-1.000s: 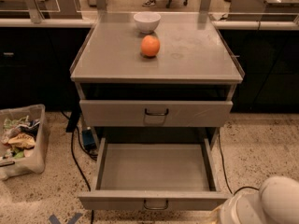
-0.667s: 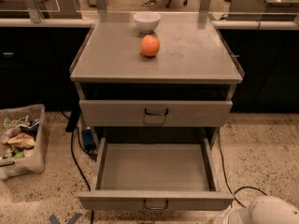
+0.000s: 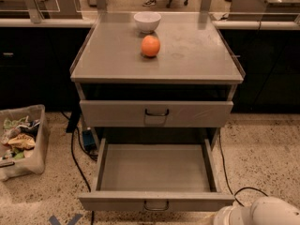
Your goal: Close middle drawer
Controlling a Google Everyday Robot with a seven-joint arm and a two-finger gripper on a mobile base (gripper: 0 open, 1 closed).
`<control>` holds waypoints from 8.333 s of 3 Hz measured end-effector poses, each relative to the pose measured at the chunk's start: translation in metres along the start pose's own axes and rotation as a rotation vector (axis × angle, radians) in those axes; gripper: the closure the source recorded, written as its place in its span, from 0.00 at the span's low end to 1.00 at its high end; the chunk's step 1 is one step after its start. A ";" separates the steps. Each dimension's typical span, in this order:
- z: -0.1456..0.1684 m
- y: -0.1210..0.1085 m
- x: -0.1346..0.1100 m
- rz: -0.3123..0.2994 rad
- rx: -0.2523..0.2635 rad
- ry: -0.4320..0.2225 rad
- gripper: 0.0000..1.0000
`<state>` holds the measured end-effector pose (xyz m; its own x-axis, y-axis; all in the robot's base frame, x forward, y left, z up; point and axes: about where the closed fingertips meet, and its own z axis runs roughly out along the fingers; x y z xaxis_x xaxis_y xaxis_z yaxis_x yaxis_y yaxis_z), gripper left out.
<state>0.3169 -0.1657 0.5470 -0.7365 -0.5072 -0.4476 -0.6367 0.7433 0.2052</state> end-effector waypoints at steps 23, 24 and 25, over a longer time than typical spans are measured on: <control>0.190 -0.228 -0.218 0.041 0.101 -0.289 1.00; 0.193 -0.231 -0.220 0.050 0.110 -0.288 1.00; 0.199 -0.254 -0.232 0.092 0.160 -0.310 1.00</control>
Offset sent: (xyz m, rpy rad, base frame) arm 0.1058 0.0016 -0.0890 0.0999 -0.0337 -0.0910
